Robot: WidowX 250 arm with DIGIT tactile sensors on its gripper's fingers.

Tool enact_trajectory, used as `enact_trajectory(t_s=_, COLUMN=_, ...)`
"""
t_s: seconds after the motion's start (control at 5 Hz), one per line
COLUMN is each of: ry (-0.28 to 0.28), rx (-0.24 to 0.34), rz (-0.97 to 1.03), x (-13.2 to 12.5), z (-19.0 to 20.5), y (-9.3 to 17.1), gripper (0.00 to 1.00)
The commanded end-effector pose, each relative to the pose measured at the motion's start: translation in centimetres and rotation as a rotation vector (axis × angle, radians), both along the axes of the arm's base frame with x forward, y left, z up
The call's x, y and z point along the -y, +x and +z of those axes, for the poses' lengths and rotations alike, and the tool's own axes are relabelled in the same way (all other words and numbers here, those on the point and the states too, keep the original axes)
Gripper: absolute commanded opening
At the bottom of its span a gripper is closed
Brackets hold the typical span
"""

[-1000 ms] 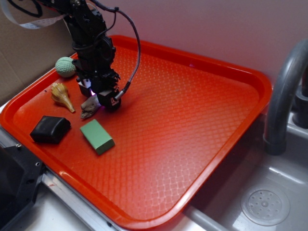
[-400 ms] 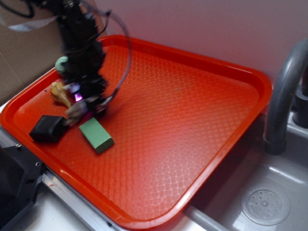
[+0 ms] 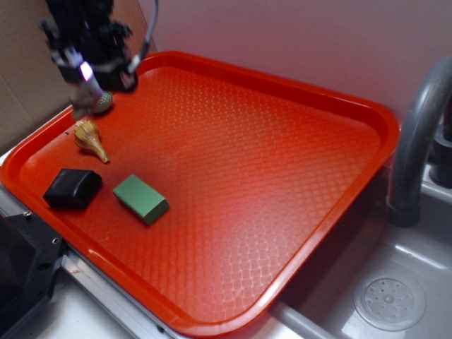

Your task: Grab the wood chip.

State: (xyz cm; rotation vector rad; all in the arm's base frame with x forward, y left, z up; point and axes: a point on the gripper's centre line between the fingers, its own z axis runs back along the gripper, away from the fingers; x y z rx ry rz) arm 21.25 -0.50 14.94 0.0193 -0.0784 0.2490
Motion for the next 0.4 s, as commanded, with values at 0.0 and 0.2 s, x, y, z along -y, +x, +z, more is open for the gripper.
enact_trajectory(t_s=0.0, ry=-0.011, rx=0.207, rz=-0.038, x=1.2, z=10.8, y=-1.3, gripper=0.00)
enact_trajectory(t_s=0.2, ry=0.001, rx=0.165, rz=-0.036, x=1.2, z=15.8, y=-1.2, gripper=0.00)
